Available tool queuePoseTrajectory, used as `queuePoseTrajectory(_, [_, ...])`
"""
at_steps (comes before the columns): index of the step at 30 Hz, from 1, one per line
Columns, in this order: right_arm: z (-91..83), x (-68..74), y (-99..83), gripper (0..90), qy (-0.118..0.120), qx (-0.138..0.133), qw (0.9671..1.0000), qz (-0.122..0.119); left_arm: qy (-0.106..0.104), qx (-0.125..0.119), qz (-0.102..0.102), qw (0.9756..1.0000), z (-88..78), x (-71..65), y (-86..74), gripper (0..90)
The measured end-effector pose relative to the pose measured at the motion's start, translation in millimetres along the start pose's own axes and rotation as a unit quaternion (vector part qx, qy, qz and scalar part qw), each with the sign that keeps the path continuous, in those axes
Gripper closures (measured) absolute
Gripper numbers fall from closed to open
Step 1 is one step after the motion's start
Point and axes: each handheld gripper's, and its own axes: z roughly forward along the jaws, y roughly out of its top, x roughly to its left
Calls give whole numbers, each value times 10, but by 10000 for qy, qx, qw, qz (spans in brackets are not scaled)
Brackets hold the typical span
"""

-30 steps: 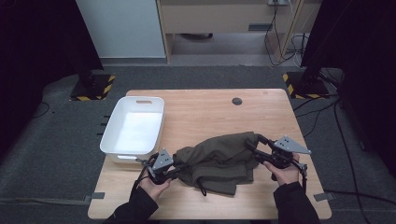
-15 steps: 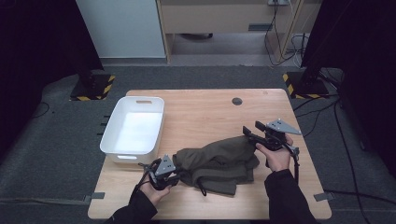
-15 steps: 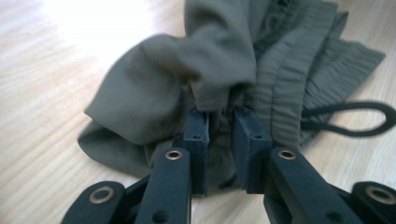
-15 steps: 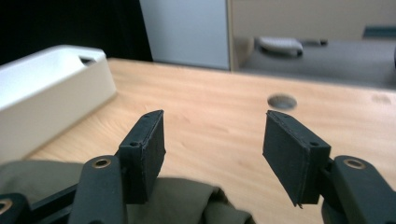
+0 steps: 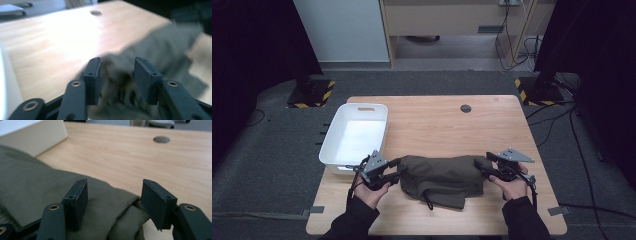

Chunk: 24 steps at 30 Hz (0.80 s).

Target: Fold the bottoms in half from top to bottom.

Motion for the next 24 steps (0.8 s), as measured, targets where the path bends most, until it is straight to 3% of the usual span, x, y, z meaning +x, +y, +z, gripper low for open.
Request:
queuePoseTrajectory(5, [16, 39, -57, 365, 65, 116, 9999, -70, 312, -179, -228, 9991, 176, 9, 250, 491])
queuePoseTrajectory(7, [24, 62, -68, 357, 66, 137, 9998, -106, 423, -44, -193, 9989, 330, -11, 319, 468])
queuePoseTrajectory(9, [19, 82, -83, 347, 51, 139, 9998, -147, 402, 168, -154, 9989, 482, -44, 318, 457])
queuePoseTrajectory(14, [-13, 114, -167, 322, 98, 221, 9995, -220, 258, 776, 82, 9966, 647, -195, 71, 418])
queuePoseTrajectory(18, [-42, 140, -239, 294, 152, 341, 9989, -273, 174, 964, 146, 9951, 567, -283, -165, 392])
queuePoseTrajectory(24, [-60, 174, -380, 271, 132, 542, 9978, -344, 165, 1019, 146, 9945, 452, -363, -339, 377])
